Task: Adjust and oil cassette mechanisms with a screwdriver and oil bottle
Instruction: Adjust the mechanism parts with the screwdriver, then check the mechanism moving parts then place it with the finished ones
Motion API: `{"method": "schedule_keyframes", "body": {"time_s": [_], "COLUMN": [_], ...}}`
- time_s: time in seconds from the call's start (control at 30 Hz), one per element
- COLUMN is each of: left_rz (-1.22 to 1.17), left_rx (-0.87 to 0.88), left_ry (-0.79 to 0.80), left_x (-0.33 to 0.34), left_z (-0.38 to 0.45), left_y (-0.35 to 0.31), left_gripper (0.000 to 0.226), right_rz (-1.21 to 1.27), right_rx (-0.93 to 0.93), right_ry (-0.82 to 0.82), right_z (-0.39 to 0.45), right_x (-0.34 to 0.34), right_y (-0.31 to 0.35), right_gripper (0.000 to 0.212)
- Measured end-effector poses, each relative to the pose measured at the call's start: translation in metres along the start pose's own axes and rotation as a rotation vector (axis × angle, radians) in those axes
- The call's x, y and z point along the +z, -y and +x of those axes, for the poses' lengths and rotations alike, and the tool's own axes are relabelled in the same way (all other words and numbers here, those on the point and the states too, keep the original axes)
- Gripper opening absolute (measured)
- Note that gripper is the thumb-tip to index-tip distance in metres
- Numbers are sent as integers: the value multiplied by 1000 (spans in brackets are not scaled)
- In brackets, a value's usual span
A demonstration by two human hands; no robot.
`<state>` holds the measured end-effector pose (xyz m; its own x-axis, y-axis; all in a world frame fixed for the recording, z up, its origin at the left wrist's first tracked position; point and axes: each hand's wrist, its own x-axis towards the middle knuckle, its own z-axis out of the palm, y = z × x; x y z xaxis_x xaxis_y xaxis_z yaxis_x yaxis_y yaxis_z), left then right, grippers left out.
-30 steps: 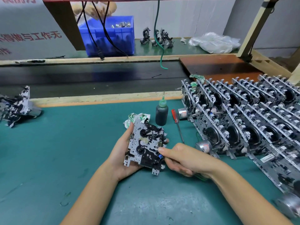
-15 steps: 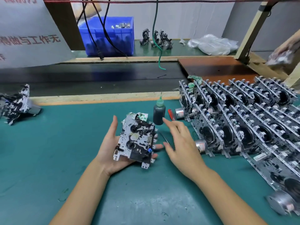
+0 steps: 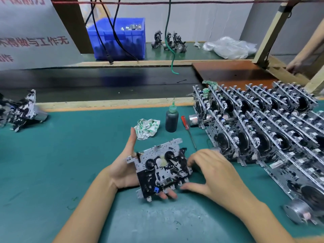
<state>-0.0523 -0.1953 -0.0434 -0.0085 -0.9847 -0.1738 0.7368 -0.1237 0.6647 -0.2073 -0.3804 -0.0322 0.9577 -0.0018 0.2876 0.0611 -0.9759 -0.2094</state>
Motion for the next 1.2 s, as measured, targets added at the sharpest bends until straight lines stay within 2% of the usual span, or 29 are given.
{"method": "schedule_keyframes", "body": {"time_s": [0.1, 0.2, 0.3, 0.37, 0.4, 0.43, 0.57, 0.7, 0.83, 0.97, 1.07, 1.2], "left_rz": [99, 396, 937, 1381, 1542, 1648, 1924, 2063, 2024, 2086, 2138, 2240], "left_rx": [29, 11, 73, 20, -25, -60, -215, -115, 101, 278, 328, 407], "left_ry": [-207, -453, -862, -1091, -1149, -1170, -1156, -1302, -1289, -1311, -1248, -944], "left_x": [-2, 5, 28, 40, 47, 52, 65, 67, 63, 55, 46, 35], "left_z": [-5, -4, -7, -15, -20, -26, -34, -25, -15, -10, -12, -28], "left_y": [-4, -5, 1, 10, 19, 29, 63, 67, 69, 63, 59, 52], "left_gripper": [114, 106, 77, 88, 95, 96, 74, 82, 67, 63, 64, 72], "right_rz": [9, 53, 52, -23, -67, -96, -156, -186, -198, -149, -112, -147], "right_rx": [53, 87, 85, 49, 25, 7, -36, -71, -51, -68, -68, -31], "right_ry": [-137, -200, -192, -162, -147, -143, -169, -212, -247, -256, -275, -312], "right_z": [-12, -21, -24, -26, -26, -26, -24, -20, -20, -22, -25, -27], "right_x": [3, 5, 6, 8, 10, 11, 14, 15, 16, 16, 16, 17], "right_y": [3, 3, 3, 4, 4, 4, 2, 0, -3, -3, -3, -5], "right_gripper": [53, 51, 50, 50, 51, 51, 53, 49, 49, 51, 54, 48]}}
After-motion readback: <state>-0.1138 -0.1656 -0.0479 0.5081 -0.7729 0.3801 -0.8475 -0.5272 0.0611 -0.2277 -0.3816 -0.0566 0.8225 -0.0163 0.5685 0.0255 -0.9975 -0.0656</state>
